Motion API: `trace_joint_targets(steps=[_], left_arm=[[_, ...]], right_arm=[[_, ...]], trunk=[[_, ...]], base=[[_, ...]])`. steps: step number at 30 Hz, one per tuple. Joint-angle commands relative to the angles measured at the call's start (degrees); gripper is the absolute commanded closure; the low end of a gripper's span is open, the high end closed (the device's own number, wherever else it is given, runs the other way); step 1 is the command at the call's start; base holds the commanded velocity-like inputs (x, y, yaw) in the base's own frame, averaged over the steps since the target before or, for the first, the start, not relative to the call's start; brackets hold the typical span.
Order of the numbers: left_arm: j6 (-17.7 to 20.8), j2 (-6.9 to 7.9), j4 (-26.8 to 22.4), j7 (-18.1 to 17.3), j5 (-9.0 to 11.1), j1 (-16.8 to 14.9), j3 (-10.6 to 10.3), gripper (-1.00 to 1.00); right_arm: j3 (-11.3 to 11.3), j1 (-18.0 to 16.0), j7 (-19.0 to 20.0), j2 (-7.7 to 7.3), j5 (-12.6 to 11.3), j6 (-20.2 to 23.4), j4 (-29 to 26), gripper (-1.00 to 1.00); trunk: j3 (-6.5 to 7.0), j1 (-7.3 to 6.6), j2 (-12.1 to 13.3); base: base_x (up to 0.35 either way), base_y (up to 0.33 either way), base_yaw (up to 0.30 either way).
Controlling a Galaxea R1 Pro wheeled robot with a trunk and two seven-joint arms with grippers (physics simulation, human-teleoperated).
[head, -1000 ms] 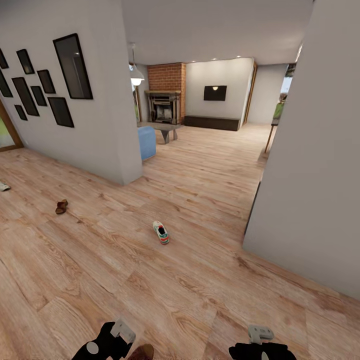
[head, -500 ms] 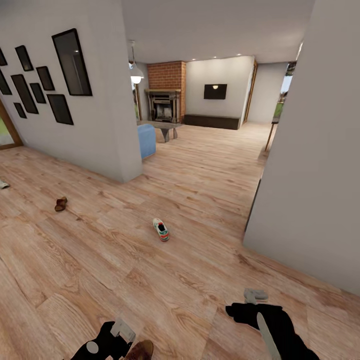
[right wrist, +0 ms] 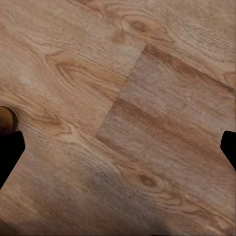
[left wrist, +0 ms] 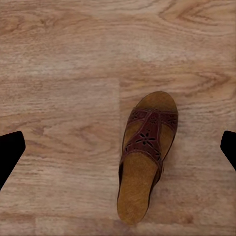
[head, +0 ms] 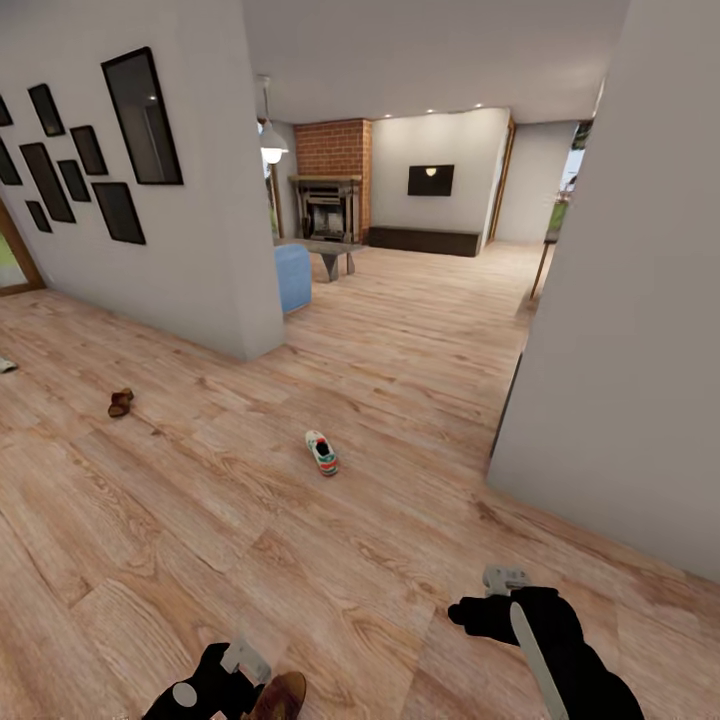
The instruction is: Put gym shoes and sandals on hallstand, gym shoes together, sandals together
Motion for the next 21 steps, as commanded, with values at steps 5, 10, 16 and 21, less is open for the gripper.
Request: trace_joint_targets(steps=[5, 10, 16, 21], left_arm=[[0.1, 0.05, -0.1, -0.1, -0.6, 0.0, 0.0, -1.0], [0.1, 0.05, -0.1, -0.1, -0.6, 0.0, 0.0, -1.0], [0.1, 0.13, -0.1, -0.1, -0.6, 0.0, 0.0, -1.0], [0.1, 0.14, -0.1, -0.1, -0.6, 0.0, 0.0, -1.0]], right_arm=[[0.0, 0.0, 0.2, -0.01, -0.1, 0.2, -0.1, -1.0], [0.1, 0.0, 0.2, 0.02, -0.1, 0.2, -0.1, -1.0], [0.1, 0.0, 0.2, -0.02, -0.1, 0.2, -0.1, -1.0], [0.1, 0.0, 0.2, -0.04, -0.1, 0.2, -0.1, -1.0]], trunk=[[-1.38, 1.1, -2.0], [-2.74, 2.19, -4.0], [-4.39, 3.51, -6.5], [-5.76, 4.61, -8.5]], base=[[0.0, 0.0, 0.0], [0.0, 0.0, 0.0], [0.0, 0.0, 0.0], [0.0, 0.0, 0.0]])
